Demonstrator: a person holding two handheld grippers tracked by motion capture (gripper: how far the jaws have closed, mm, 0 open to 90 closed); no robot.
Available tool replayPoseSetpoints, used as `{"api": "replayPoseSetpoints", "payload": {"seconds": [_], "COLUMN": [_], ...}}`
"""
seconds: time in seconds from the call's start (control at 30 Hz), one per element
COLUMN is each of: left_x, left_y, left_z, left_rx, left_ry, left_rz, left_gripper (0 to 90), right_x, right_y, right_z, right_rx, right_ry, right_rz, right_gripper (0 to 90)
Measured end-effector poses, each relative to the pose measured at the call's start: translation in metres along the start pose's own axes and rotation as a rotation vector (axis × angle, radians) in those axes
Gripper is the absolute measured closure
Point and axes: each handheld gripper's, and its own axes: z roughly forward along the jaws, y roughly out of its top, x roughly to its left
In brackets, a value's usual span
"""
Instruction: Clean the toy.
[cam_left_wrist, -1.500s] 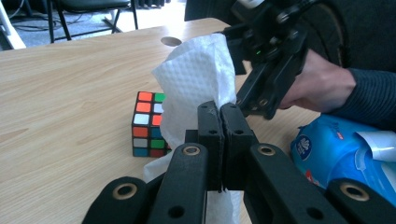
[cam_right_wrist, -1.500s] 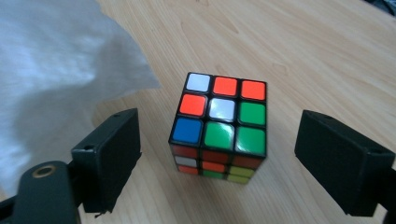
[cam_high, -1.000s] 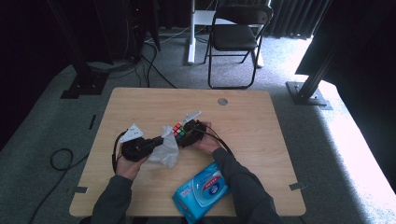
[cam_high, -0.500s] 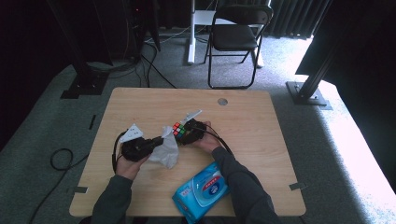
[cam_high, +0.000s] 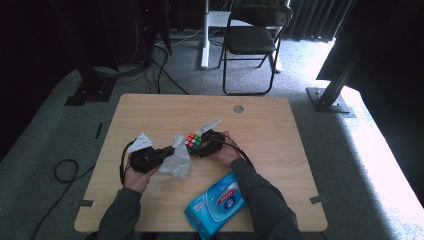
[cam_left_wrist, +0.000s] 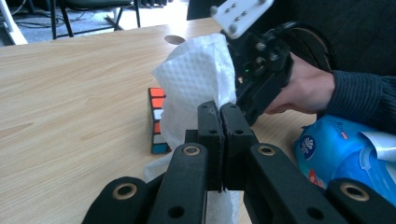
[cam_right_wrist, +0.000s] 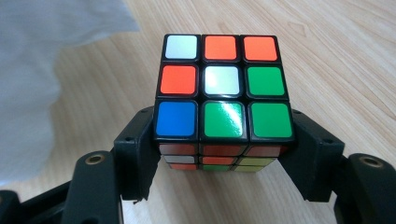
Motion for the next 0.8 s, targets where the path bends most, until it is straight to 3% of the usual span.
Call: {"api": "replayPoseSetpoints", "payload": {"seconds": [0.4, 0.8], "left_x": [-0.002, -0.001], "left_y": [0.005, 0.02], "left_z": [0.005, 0.011], "left_rx": [0.002, -0.028], "left_ry": [-0.007, -0.008], "left_rz": [0.016, 0.026], "left_gripper": [88.8, 88.8], "right_x": [0.012, 0.015], "right_y": [-0.01, -0.019], "right_z": [-0.02, -0.025], "right_rx": [-0.042, -0.065], "right_ry": [0.031, 0.045], "right_rz": [-0.051, -0.045], "right_gripper": [34.4, 34.4]}}
